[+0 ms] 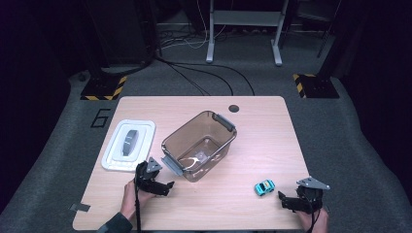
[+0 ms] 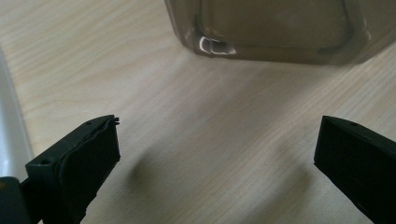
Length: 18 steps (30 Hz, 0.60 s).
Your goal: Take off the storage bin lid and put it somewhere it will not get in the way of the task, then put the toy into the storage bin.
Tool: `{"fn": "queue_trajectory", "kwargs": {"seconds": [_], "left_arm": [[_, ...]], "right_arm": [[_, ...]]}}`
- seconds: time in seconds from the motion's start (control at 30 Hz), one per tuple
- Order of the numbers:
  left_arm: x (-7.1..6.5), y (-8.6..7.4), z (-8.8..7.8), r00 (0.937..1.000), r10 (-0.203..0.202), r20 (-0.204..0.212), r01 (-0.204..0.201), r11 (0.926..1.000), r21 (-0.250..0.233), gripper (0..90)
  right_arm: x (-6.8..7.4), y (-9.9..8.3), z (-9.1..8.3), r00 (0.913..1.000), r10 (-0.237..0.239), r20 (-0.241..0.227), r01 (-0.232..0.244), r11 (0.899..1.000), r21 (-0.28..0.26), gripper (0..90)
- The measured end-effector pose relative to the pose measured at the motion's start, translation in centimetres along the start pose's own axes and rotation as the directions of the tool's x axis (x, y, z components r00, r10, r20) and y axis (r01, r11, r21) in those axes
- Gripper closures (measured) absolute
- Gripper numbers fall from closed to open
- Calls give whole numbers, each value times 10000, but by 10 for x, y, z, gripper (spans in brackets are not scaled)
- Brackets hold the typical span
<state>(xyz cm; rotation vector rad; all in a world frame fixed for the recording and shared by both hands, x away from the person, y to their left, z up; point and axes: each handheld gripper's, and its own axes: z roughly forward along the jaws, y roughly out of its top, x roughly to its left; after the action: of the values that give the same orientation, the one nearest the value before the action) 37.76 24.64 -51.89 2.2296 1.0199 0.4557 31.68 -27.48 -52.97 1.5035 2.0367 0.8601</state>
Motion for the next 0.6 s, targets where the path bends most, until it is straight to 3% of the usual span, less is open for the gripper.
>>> {"fn": "queue_trajectory", "kwargs": {"seconds": [0.1,0.4,0.6], "left_arm": [[-3,-2,5,10000,25,77,-26,10000,77,0],[-1,-8,8,9993,-103,358,121,9986,-507,0],[-2,-8,7,9986,-115,525,138,9989,-438,0]], "right_arm": [[0,0,0,10000,7,11,-7,10000,2,0],[1,0,0,10000,42,69,-42,10000,-16,0],[2,0,-1,9997,168,172,-169,9998,43,0]]}}
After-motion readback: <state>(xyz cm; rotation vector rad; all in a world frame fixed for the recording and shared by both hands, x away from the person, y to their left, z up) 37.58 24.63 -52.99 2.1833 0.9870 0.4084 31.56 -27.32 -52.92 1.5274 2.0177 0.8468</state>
